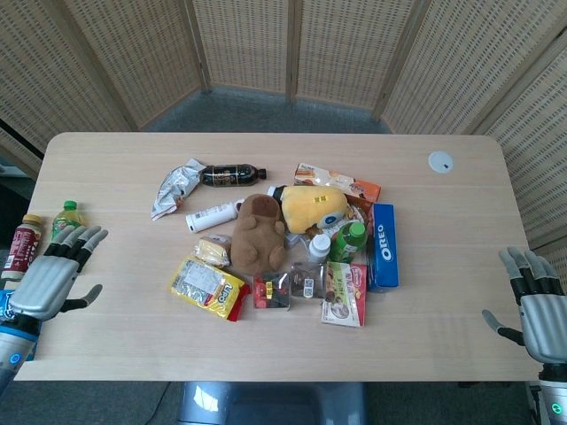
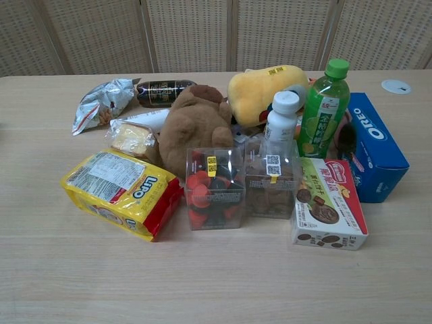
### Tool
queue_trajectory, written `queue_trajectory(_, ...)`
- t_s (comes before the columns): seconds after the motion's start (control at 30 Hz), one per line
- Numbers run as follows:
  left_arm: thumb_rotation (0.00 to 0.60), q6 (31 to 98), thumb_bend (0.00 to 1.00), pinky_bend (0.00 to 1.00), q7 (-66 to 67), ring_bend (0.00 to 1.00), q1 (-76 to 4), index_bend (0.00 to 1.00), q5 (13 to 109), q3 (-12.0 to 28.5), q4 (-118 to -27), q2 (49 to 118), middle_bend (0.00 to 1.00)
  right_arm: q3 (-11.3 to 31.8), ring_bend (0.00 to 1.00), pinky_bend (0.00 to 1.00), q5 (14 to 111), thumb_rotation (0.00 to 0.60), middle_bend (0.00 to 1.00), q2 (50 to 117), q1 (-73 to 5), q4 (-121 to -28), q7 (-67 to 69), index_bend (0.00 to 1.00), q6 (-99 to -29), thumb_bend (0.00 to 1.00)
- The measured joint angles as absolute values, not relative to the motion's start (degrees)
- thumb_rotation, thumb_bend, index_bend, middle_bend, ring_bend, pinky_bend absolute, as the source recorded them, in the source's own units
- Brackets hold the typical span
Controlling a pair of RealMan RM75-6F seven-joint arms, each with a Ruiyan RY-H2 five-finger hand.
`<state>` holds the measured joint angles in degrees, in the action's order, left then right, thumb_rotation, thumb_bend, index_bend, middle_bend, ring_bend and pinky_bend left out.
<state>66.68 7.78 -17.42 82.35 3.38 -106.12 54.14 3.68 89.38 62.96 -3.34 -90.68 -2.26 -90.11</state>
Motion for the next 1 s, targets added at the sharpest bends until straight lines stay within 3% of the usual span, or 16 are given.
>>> queue_trajectory(0.33, 0.577, 54.66, 0.31, 0.00, 16.22, 0.00, -28.15, 0.00, 68.65, 7.41, -106.21, 61.83, 0.00, 3.70, 0.00, 0.00, 88.07, 0.584, 0.02, 62.61, -2.21, -90.00, -1.73, 0.00, -90.53, 0.20)
queue_trajectory(0.67, 0.578, 46.49, 0.31, 0.00, 19.96, 0.00, -38.54, 0.00, 57.89, 9.81, -95.96, 74.80, 0.00, 3.94, 0.00, 0.00, 86.40, 0.588, 0.02, 62.04, -1.04, -89.75, -1.40, 0.00, -90.86, 0.20)
queue_trajectory(1.0, 0.581, 41.73, 0.30, 0.00, 17.55, 0.00, -43.72, 0.00, 53.12, 10.16, -86.88, 83.12, 0.00, 4.16, 0.00, 0.00, 85.44, 0.588, 0.02, 61.76, -0.85, -89.62, -0.76, 0.00, -89.99, 0.20)
